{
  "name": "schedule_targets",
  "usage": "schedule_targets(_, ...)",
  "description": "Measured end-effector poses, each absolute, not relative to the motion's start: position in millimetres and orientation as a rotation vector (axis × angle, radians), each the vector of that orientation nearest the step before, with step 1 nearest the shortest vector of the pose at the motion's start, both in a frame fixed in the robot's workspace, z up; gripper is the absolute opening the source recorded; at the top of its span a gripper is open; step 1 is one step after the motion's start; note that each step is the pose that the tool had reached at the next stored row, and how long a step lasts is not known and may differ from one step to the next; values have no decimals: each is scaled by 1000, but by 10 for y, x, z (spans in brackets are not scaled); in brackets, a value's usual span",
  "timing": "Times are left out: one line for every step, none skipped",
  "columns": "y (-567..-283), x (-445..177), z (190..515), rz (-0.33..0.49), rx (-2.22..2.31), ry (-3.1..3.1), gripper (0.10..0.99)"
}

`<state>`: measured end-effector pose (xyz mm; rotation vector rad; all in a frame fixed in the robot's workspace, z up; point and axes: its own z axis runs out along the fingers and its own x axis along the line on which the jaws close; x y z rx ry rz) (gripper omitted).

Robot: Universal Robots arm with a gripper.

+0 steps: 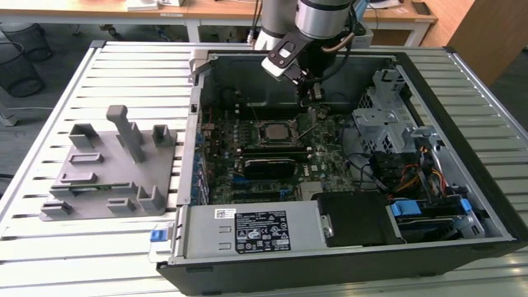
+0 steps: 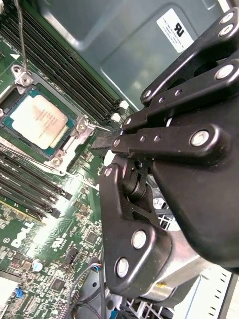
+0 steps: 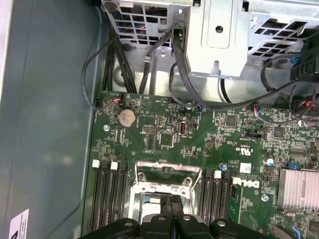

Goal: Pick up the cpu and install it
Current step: 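Close the cpu cover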

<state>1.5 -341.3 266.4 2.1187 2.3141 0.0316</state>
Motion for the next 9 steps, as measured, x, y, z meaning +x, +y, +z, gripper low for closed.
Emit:
schedule_targets(-3411,24,2663,32,2119,2314,106)
schedule_targets(-3409,32,2663,31,2118,2314,106)
schedule_targets(-3407,41,2662,31,2118,2314,106)
schedule_targets(-3405,49,2661,30,2118,2314,106)
schedule_targets(-3403,56,2660,30,2118,2313,106)
schedule_targets(-3401,65,2660,29,2118,2313,106)
schedule_targets(-3400,73,2659,29,2118,2313,106)
schedule_targets(-3398,81,2658,29,2118,2313,106)
schedule_targets(-3397,88,2658,29,2117,2313,106)
